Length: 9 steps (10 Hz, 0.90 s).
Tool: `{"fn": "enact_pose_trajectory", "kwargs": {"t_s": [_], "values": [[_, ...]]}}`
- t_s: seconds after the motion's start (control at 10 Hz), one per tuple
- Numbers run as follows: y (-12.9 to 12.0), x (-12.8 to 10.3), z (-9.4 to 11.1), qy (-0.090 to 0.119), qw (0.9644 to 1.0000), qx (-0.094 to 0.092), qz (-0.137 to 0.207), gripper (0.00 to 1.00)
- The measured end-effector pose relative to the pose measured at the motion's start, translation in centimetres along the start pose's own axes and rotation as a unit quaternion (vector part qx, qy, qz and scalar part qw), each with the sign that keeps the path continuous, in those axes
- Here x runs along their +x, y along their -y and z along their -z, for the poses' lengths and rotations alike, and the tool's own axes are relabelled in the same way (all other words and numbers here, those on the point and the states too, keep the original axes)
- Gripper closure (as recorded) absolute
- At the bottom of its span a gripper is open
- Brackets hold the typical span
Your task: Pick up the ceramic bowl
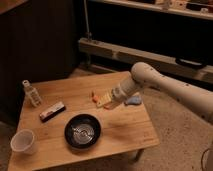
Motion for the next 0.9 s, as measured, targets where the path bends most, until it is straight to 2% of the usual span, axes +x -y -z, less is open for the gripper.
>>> {"fn": "enact_pose_trajectory", "kwargs": {"t_s": [0.3, 0.5, 0.9], "values": [[0.3, 1.0, -2.8, -0.023, 0.9997, 0.009, -0.008, 0.35], [0.4, 2.6, -4.8, -0.038, 0.9991, 0.012, -0.014, 0.35], [0.4, 3.5, -5.9, -0.053, 0.9983, 0.016, -0.016, 0.35]]}}
